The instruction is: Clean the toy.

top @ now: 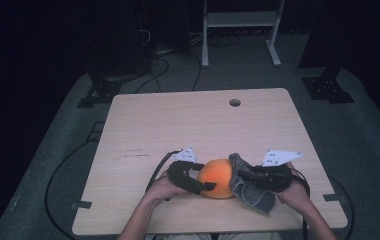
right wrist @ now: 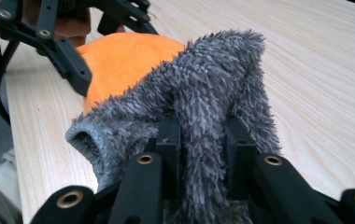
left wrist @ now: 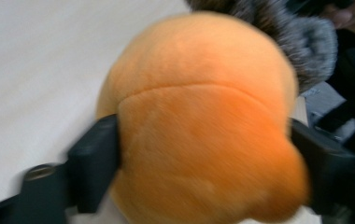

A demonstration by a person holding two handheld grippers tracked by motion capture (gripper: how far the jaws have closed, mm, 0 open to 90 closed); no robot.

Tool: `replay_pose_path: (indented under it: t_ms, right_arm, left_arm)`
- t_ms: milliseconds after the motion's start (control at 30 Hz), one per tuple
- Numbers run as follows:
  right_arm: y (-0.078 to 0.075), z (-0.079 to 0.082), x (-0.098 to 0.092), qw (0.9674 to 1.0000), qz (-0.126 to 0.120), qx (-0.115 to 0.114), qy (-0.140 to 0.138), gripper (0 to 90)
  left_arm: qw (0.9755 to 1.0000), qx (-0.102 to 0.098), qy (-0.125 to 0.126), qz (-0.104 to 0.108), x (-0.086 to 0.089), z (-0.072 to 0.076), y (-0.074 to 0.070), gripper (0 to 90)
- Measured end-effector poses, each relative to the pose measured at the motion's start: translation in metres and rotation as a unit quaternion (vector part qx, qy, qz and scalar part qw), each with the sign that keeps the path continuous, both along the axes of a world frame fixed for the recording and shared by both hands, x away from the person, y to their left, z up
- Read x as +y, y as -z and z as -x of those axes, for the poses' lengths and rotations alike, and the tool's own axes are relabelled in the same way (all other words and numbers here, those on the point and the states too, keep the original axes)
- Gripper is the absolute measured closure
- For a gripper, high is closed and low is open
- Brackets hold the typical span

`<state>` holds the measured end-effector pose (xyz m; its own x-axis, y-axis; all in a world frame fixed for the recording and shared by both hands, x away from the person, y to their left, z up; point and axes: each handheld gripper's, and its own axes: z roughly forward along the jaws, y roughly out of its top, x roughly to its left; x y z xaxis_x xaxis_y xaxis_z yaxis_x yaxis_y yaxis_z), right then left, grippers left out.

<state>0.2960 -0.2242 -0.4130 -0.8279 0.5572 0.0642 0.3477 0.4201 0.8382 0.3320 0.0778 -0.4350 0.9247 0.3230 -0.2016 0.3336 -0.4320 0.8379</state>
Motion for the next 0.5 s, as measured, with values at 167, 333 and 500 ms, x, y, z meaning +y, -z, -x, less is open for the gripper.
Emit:
replay_pose_path:
  t_ms: [167,333,500]
  right_arm:
    - [-0.007,0.000,-0.004,0.9997,-0.013,-0.014,0.014,71.5]
    - [-0.006,-0.010,0.009,0.9997,0.007,-0.018,0.017,71.7]
    - [0.011,-0.013,0.017,0.9996,0.023,-0.007,0.014,71.7]
  left_arm:
    - [0.9876,-0.157,0.000,-0.002,-0.002,0.010,-0.014,30.4]
    - [0.9904,-0.136,-0.011,-0.024,0.005,-0.001,-0.004,17.0]
    - [0.9979,-0.047,-0.043,0.009,0.017,-0.012,0.000,10.1]
